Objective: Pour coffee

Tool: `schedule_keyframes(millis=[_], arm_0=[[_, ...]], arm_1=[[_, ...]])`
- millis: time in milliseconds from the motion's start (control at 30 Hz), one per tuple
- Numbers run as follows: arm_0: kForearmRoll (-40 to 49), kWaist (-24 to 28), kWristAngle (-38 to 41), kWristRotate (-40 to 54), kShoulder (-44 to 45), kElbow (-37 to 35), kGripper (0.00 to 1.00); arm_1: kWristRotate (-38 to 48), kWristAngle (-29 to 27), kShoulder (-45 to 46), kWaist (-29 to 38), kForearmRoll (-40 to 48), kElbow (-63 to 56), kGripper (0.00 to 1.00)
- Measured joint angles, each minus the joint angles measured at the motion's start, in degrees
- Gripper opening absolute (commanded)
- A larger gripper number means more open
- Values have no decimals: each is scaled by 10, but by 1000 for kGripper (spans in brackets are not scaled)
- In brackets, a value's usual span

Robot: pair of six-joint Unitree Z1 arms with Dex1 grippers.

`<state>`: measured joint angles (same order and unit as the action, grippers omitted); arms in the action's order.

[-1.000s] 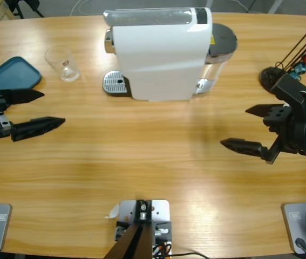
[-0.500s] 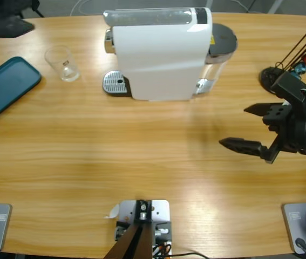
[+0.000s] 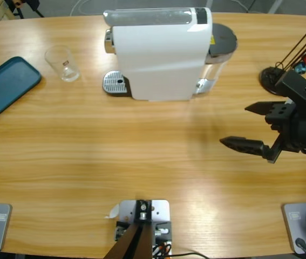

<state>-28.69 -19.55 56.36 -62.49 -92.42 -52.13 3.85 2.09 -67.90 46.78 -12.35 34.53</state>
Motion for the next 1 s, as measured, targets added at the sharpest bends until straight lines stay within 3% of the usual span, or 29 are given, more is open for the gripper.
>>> schedule_keyframes(millis=[233, 367, 1000], arm_0=[[-199, -6, 17, -72, -69, 77, 729], [-271, -6, 17, -95, -82, 123, 729], [-334, -23, 2, -119, -122, 134, 729]], arm_1=[[0, 0, 10, 0, 0, 0, 1000], [0, 0, 11, 0, 0, 0, 1000], [0, 0, 21, 0, 0, 0, 1000]])
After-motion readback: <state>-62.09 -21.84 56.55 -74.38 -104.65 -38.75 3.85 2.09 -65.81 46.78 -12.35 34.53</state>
